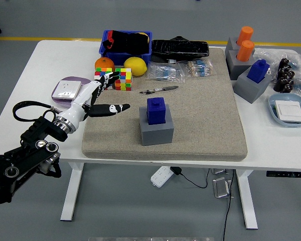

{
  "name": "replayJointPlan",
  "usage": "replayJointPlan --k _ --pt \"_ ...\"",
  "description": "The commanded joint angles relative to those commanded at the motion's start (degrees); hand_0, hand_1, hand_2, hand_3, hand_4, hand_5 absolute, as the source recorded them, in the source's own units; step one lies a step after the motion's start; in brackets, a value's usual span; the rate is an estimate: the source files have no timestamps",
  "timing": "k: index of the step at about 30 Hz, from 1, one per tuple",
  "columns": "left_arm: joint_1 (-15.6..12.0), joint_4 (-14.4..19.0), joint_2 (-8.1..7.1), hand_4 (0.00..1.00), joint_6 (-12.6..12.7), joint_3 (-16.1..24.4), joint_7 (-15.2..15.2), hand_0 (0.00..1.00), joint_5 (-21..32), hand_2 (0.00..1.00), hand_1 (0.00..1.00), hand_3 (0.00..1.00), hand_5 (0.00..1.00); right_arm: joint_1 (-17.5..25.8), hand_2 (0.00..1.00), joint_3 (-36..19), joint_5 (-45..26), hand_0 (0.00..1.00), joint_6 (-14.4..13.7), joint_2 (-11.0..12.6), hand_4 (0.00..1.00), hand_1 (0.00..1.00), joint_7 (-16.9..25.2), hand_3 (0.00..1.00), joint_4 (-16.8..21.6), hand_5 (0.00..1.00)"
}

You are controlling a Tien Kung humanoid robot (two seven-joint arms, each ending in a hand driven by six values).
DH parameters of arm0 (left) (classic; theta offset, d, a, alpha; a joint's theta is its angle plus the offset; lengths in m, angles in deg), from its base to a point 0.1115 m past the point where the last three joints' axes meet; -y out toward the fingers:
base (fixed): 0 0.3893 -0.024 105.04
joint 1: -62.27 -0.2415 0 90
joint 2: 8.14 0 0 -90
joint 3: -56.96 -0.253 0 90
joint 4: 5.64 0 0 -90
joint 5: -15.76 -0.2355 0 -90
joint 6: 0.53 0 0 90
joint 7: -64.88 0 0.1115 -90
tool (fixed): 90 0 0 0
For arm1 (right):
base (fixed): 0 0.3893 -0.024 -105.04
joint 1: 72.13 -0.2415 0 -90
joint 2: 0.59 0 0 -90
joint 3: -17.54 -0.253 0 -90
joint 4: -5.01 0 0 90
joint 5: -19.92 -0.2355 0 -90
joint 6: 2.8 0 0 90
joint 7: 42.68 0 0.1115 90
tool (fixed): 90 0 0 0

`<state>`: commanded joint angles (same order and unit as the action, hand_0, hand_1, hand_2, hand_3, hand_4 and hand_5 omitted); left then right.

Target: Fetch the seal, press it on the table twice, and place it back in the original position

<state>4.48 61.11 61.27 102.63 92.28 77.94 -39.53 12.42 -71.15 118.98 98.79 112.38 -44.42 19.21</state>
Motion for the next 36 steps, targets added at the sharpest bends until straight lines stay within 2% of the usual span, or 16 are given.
replayJointPlan --k 7,12,20,21,26,27,33,34,36 --pt "-0.5 1.6 0.71 0.998 -0.5 -0.7 -0.6 0.998 -0.3 0.981 0.996 0.997 0.108 0.1 0.691 -0.3 0.3 0.788 -0.1 -0.1 0.763 0.706 0.0 0.645 0.0 0.55" --pt "-0.7 2.0 1.85 0.998 0.6 -1.7 -1.0 0.998 -0.1 0.966 0.992 0.998 0.109 0.2 0.692 -0.5 0.4 0.787 -0.1 -0.2 0.763 0.706 0.0 0.645 0.0 0.549" --pt "0.2 0.6 4.16 0.998 1.6 -3.4 -0.5 0.998 0.9 0.935 0.98 0.995 0.101 0.2 0.692 -0.2 0.2 0.787 -0.1 -0.3 0.763 0.706 0.0 0.644 0.1 0.548" --pt "0.3 0.4 4.39 0.998 1.7 -3.6 -0.5 0.998 0.9 0.902 0.964 0.993 0.091 0.2 0.691 -0.2 0.2 0.787 -0.1 -0.3 0.764 0.703 0.0 0.644 0.0 0.549" --pt "0.7 -0.2 5.42 0.998 2.3 -4.2 -0.5 0.998 1.0 0.902 0.964 0.993 0.091 0.3 0.691 -0.1 0.1 0.787 -0.1 -0.3 0.764 0.703 0.0 0.644 0.0 0.549" --pt "0.9 -0.3 5.66 0.99 2.5 -4.3 -0.5 0.998 1.1 0.856 0.941 0.989 0.021 0.3 0.691 -0.1 0.2 0.787 -0.1 -0.3 0.763 0.706 0.0 0.643 0.0 0.548" --pt "1.4 -0.5 6.75 0.99 3.5 -4.7 -0.3 0.998 1.3 0.856 0.941 0.989 0.021 0.2 0.691 -0.2 0.2 0.787 -0.1 -0.2 0.763 0.706 0.0 0.643 0.0 0.548" --pt "1.5 -0.6 6.92 0.889 3.6 -4.7 -0.3 0.998 1.5 0.727 0.863 0.986 0.002 0.2 0.687 -0.2 0.1 0.787 -0.1 -0.2 0.763 0.703 0.1 0.643 0.0 0.547" --pt "1.6 -0.8 7.27 0.889 3.6 -5.0 -0.2 0.998 1.7 0.727 0.863 0.986 0.002 0.2 0.687 -0.1 0.1 0.787 -0.1 -0.2 0.763 0.703 0.1 0.643 0.1 0.547"
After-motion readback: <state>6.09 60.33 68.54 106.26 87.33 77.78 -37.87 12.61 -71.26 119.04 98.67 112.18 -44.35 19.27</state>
